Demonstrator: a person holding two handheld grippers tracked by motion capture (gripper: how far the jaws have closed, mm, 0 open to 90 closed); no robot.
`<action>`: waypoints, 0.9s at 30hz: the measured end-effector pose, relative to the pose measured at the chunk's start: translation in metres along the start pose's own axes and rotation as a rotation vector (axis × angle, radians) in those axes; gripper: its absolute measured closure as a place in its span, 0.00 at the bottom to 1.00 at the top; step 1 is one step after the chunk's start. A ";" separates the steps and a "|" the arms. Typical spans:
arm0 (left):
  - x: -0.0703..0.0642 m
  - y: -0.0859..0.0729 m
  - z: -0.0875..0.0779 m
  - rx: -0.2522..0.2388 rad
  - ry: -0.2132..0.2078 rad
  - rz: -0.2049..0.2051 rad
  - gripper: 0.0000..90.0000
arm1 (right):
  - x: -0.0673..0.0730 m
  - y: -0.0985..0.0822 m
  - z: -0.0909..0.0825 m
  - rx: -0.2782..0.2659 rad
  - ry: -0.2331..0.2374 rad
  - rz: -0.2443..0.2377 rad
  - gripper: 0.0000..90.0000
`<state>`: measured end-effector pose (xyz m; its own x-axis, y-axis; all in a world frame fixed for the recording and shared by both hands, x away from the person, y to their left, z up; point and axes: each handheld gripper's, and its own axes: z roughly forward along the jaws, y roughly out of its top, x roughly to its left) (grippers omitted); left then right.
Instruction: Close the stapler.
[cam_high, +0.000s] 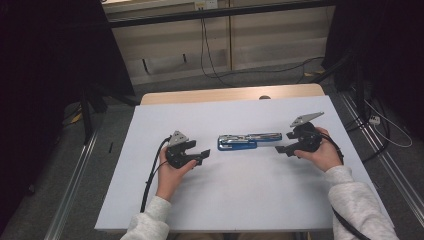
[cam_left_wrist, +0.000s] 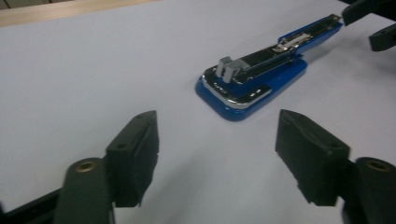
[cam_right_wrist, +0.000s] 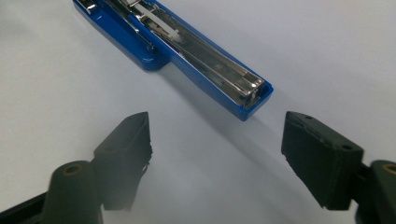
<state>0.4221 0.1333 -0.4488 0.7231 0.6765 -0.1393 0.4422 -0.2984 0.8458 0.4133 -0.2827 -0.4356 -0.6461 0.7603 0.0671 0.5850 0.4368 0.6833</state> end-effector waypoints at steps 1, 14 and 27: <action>0.001 0.001 0.003 -0.007 0.003 -0.010 0.47 | -0.001 -0.002 -0.001 -0.007 -0.015 0.012 0.32; -0.002 0.006 0.034 0.068 -0.002 -0.002 0.89 | -0.003 -0.009 -0.001 -0.004 -0.073 0.045 0.78; -0.009 0.011 0.053 0.131 -0.011 0.044 0.97 | -0.004 -0.009 0.005 0.002 -0.118 0.068 1.00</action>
<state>0.4485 0.0881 -0.4651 0.7486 0.6539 -0.1095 0.4750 -0.4138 0.7766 0.4130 -0.2869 -0.4458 -0.5430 0.8393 0.0273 0.6268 0.3834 0.6784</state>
